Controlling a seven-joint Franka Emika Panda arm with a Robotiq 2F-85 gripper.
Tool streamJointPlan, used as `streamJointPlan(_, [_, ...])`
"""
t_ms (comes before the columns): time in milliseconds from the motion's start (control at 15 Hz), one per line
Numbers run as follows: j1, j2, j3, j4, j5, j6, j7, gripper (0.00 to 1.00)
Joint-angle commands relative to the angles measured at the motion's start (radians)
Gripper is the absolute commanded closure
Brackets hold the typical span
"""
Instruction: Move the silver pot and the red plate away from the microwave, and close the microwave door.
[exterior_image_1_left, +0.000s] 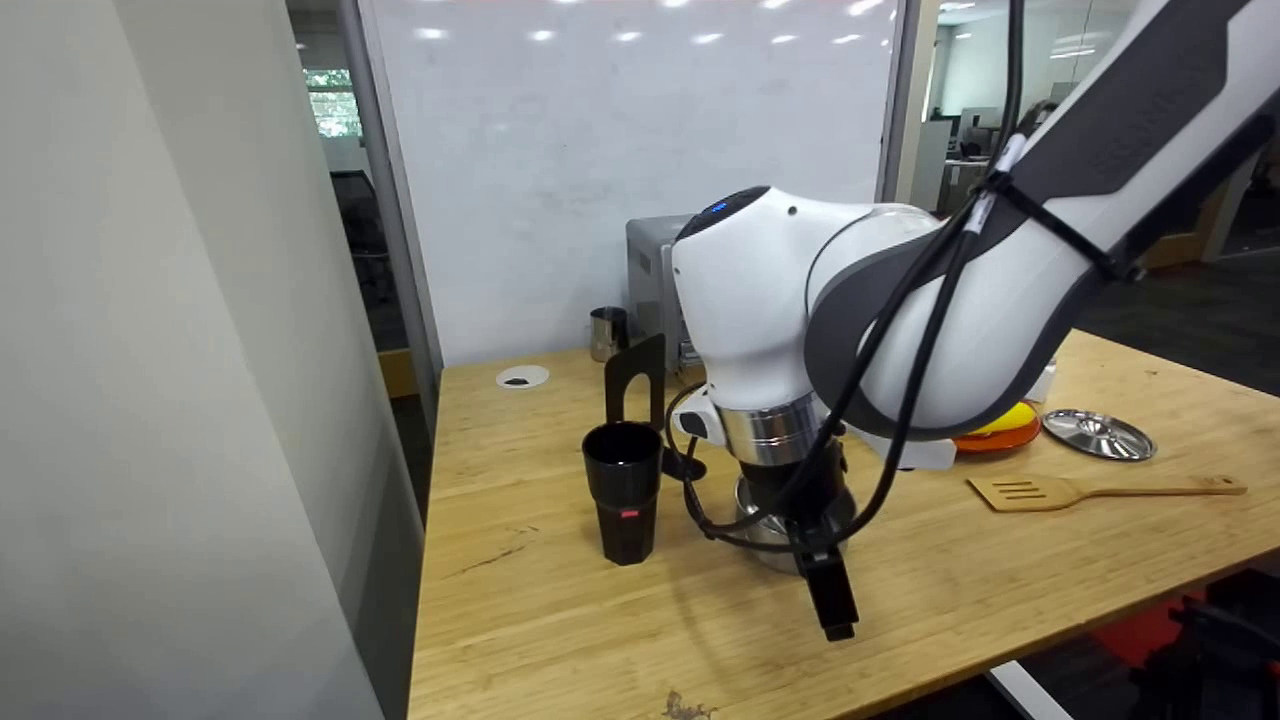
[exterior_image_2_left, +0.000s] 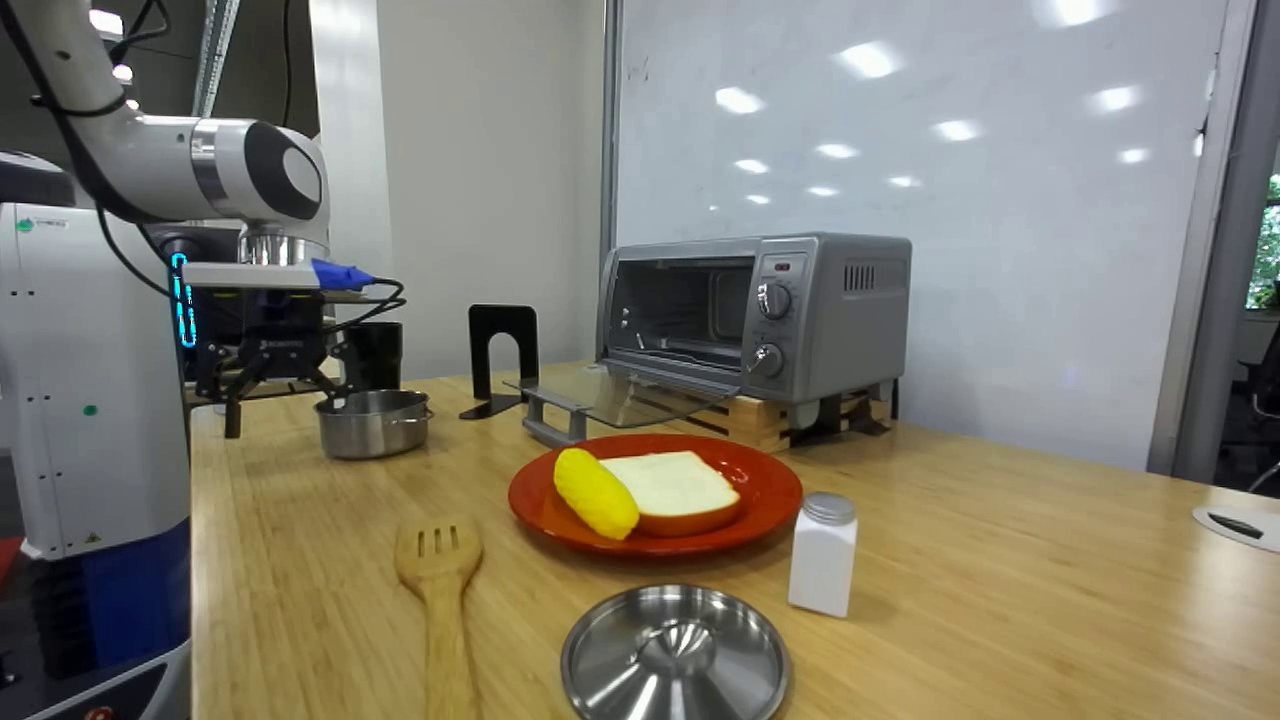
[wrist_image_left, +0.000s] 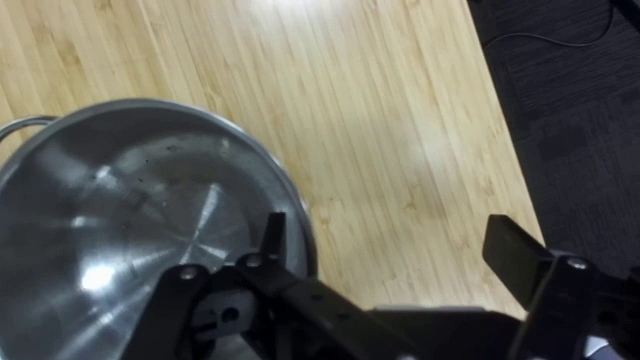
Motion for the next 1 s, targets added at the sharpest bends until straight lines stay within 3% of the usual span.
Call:
streamJointPlan(0, [0.002, -0.04, 0.025, 0.029, 0.046, -0.075, -0.003, 0.0])
streamJointPlan(533, [-0.016, -0.231, 0.007, -0.03, 0.065, -0.088, 0.062, 0.0])
streamJointPlan(800, [-0.043, -0.359, -0.032, -0.13, 0.076, -0.041, 0.126, 0.0])
streamJointPlan(933, [-0.065, -0.422, -0.061, -0.201, 0.075, 0.034, 0.13, 0.0])
